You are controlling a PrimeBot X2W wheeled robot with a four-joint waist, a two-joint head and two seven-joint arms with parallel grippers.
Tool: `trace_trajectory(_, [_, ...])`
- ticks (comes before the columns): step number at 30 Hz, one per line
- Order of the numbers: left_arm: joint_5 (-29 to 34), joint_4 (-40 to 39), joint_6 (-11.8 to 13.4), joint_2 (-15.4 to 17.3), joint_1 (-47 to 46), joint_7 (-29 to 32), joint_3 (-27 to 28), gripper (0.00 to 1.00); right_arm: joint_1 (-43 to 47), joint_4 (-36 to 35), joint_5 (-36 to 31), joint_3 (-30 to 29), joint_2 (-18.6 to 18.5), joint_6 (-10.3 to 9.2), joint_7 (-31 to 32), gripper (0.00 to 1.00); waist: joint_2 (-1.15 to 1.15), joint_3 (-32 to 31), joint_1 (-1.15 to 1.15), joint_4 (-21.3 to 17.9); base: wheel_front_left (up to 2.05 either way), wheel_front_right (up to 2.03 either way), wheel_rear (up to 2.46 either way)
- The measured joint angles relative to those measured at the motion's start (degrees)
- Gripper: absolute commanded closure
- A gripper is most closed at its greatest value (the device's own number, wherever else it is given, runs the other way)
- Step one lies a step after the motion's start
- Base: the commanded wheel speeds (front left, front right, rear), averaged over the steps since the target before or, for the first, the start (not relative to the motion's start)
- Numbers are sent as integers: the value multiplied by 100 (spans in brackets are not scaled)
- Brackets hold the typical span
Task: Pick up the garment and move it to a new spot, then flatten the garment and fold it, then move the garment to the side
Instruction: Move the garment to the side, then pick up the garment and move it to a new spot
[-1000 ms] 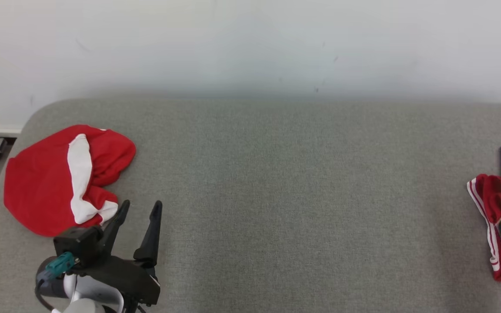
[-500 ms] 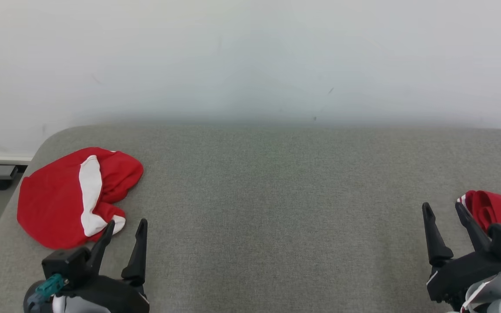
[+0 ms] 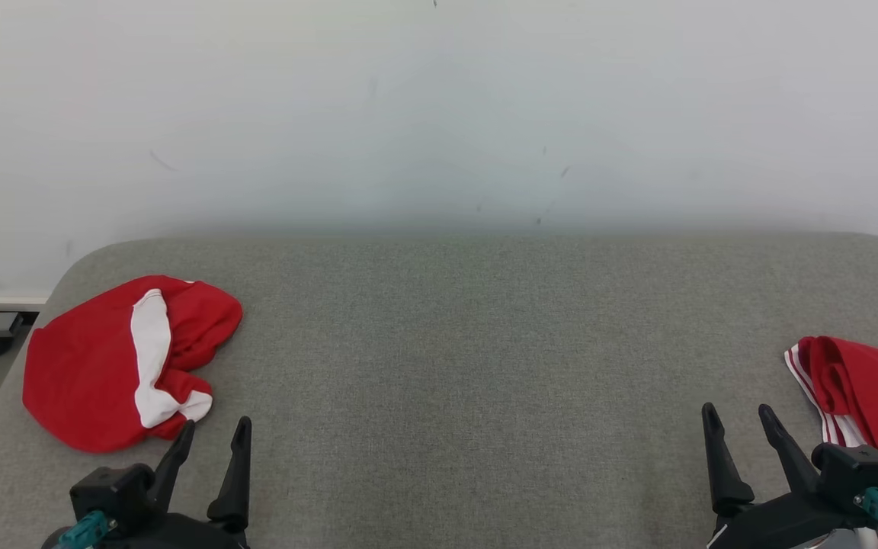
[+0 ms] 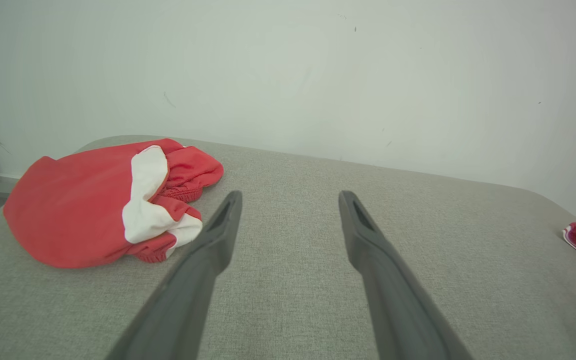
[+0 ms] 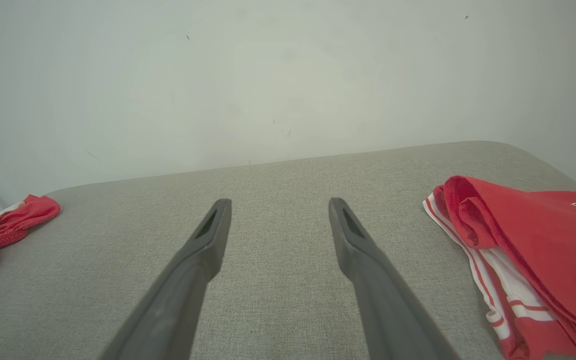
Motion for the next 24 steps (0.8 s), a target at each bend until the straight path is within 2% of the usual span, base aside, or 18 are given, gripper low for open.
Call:
trace_trajectory(10, [0, -78, 1, 3, 37, 1, 0, 0, 1, -118, -11, 80, -4, -16, -23, 0, 0, 52, 0, -22, 0, 0, 0])
trace_trajectory(14, [0, -97, 2, 5, 41, 2, 5, 0, 7, -140, -10, -66, 32, -123, -48, 0, 0, 85, 0, -14, 0, 0, 0])
trace_trajectory(24, [0, -192, 9, 48, 75, 35, 55, 0, 87, -170, -10, -156, 30, -167, -47, 0, 0, 215, 1, -51, 0, 0, 0])
